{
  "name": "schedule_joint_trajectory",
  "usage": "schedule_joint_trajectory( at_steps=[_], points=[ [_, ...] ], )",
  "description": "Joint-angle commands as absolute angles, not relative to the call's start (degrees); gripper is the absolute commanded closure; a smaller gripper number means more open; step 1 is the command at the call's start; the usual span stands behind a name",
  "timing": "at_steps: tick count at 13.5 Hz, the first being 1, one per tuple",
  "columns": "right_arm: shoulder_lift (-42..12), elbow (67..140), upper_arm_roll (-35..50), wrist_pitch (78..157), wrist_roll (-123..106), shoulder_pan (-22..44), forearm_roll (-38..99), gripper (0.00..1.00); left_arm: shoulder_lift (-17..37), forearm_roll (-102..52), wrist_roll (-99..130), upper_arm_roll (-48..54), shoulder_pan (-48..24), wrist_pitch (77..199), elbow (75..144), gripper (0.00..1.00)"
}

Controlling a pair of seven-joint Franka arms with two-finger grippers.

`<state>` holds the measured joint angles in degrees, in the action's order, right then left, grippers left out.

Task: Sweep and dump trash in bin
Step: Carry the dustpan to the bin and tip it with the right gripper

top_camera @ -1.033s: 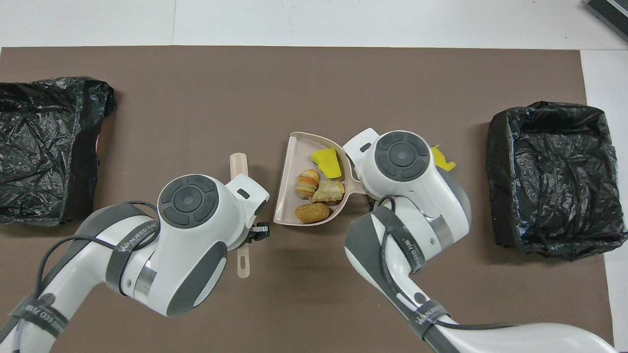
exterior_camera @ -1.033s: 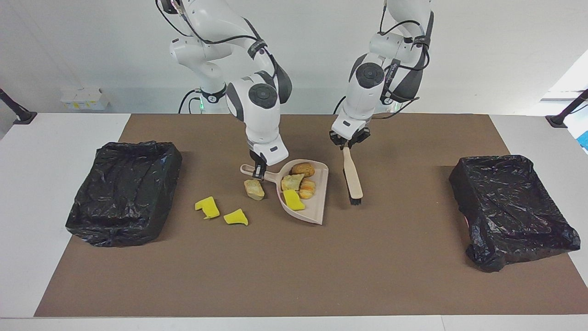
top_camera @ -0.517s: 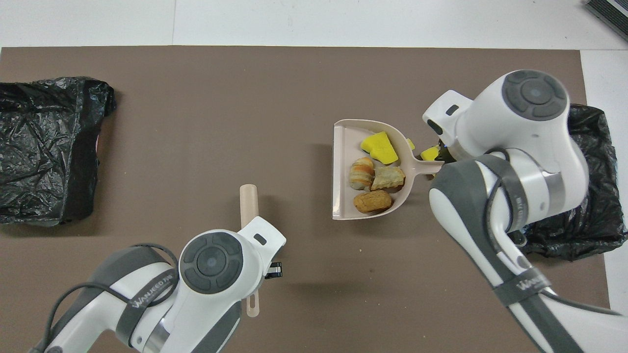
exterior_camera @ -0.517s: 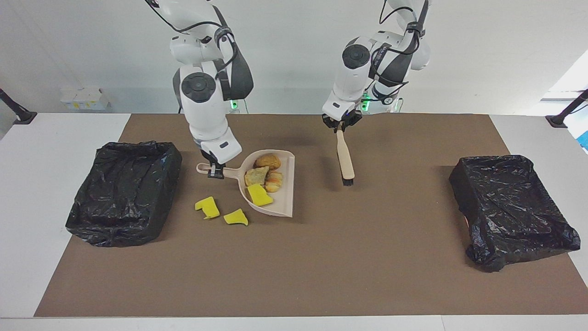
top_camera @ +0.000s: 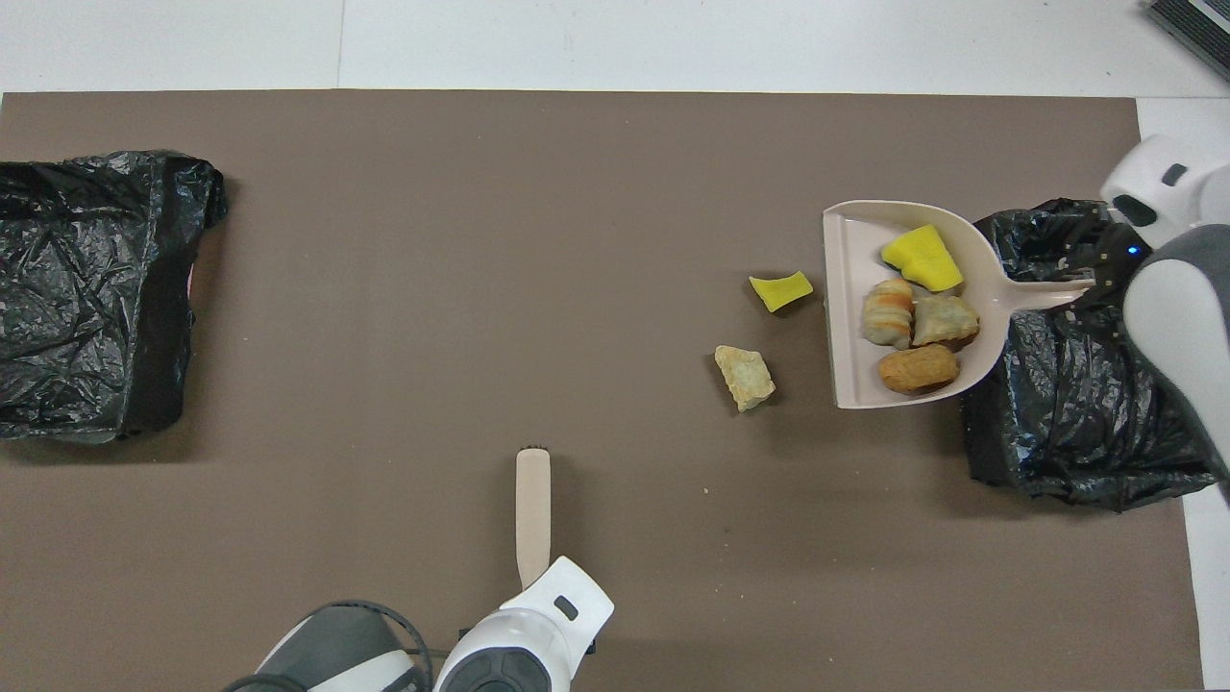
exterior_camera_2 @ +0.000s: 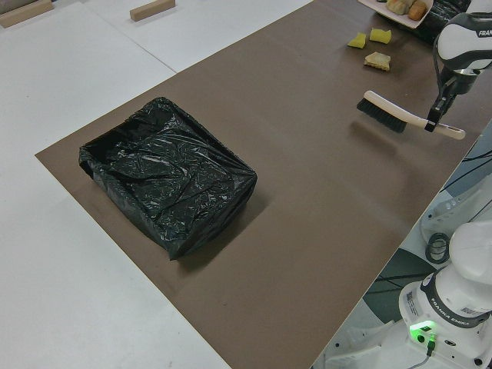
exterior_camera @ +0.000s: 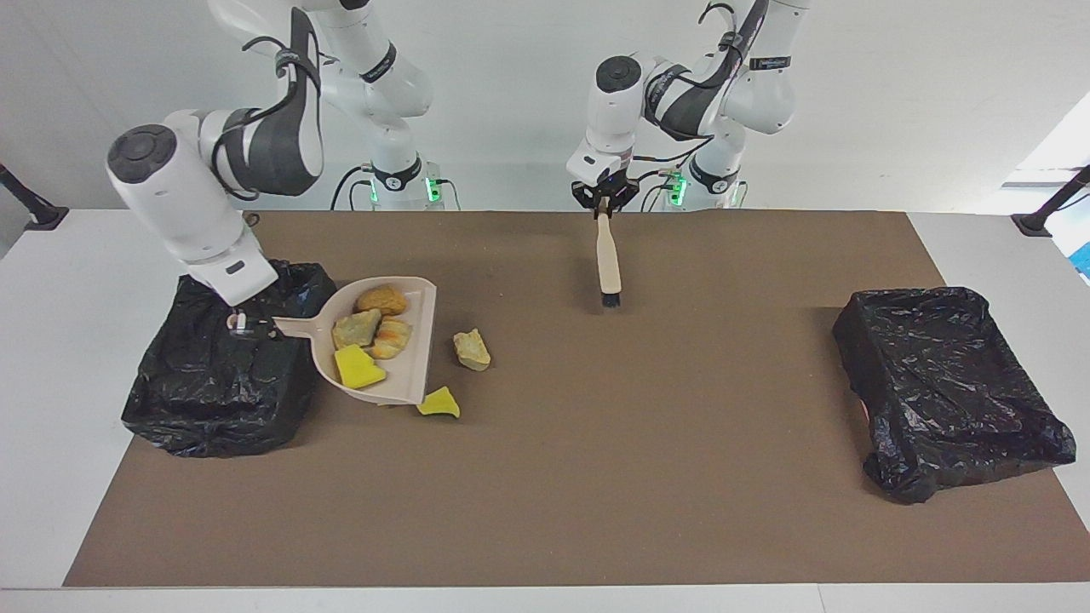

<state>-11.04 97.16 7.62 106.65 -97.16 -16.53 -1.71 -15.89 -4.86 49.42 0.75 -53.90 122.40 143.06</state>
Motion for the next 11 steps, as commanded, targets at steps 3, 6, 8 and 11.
schedule_joint_trajectory(
  at_steps=[3, 6, 8, 11],
  points=[
    [-10.81, 95.36, 7.91, 104.59, -108.44, -28.11, -2.27, 1.0, -17.05, -4.92, 54.58, -0.09, -58.1, 131.04, 149.15, 1.0],
    [-8.18, 94.13, 6.86, 104.85, -107.58, -28.57, -12.18, 1.0, -16.96, -5.45, 55.63, -0.09, -57.83, 133.14, 149.68, 1.0],
    [-7.12, 94.66, 7.38, 105.03, -101.81, -27.87, -22.97, 1.0, -17.05, -5.54, 55.55, -0.09, -57.83, 133.16, 149.94, 1.0],
    [-5.02, 98.69, 7.73, 105.91, -90.21, -24.62, -36.44, 1.0, -15.65, -5.45, 54.84, -0.09, -57.57, 133.07, 149.85, 1.0]
  ],
)
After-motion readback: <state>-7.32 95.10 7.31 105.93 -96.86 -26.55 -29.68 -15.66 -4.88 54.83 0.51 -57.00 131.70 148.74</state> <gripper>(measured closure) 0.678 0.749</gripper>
